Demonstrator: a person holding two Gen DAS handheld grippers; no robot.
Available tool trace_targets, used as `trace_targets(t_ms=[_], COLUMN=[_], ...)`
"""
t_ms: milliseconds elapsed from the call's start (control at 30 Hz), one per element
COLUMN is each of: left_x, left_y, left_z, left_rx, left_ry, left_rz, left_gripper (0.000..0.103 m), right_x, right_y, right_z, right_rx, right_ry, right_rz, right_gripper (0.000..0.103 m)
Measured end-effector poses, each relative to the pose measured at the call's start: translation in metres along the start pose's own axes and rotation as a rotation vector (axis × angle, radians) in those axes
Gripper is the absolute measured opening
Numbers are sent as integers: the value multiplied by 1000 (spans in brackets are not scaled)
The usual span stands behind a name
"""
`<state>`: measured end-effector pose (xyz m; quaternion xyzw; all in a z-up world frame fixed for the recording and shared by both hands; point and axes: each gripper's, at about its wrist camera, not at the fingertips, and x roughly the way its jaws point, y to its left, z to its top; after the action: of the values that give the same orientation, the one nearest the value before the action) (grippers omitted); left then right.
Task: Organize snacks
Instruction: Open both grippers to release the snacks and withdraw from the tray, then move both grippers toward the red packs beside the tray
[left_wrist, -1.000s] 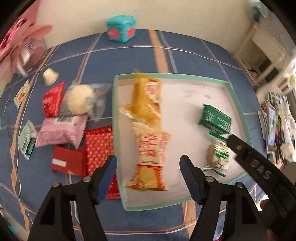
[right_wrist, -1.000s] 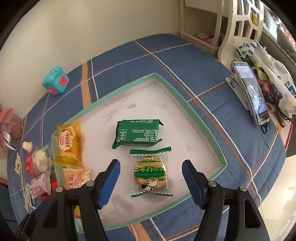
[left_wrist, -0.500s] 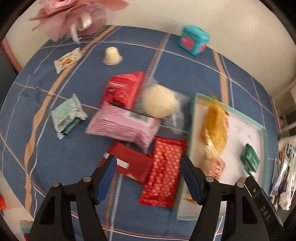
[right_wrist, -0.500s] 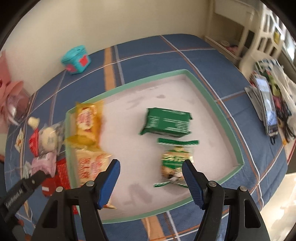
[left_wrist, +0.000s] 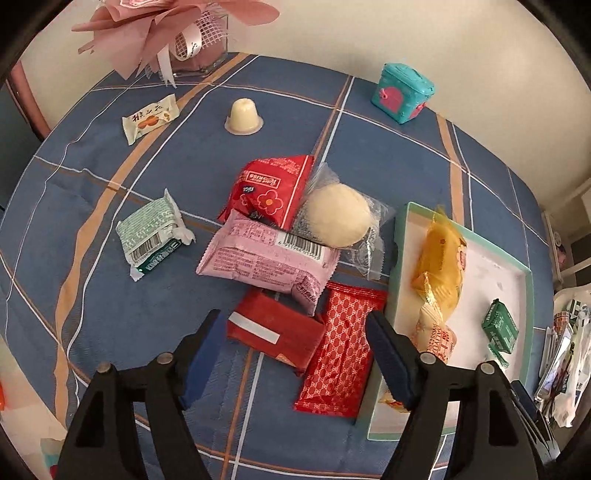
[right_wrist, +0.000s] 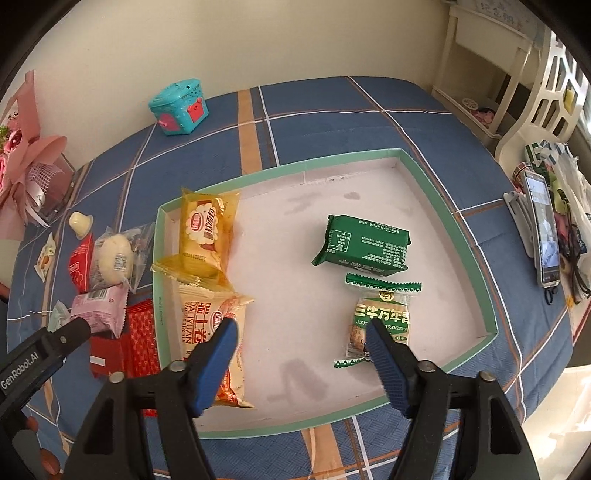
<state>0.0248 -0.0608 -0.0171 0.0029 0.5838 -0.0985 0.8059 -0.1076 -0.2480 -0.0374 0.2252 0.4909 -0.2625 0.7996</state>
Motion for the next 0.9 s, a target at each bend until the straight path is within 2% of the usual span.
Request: trace_targets(t_ms=[100,200,533,767,900], left_x=[-3,-5,-15,-23,-25], left_y=[-3,-4,-7,9,27], left_z=[0,1,5,12,16], left_rx=[10,16,31,-4,6], left_ry=[-22,-43,-103,-125,-167], left_rz=[4,16,46,39,106], left_gripper=[83,90,91,91,93], right_x=[-1,-1,-2,-7,-6], right_y=[2,5,12,31,48], right_z=[0,0,-1,-1,-4], right_rx=[-13,-32,-52,-40,-66], right_ry=[-13,-21,-42,-91,-97], right_rz=[4,12,68,185,226], right_gripper=[91,102,103,103,103])
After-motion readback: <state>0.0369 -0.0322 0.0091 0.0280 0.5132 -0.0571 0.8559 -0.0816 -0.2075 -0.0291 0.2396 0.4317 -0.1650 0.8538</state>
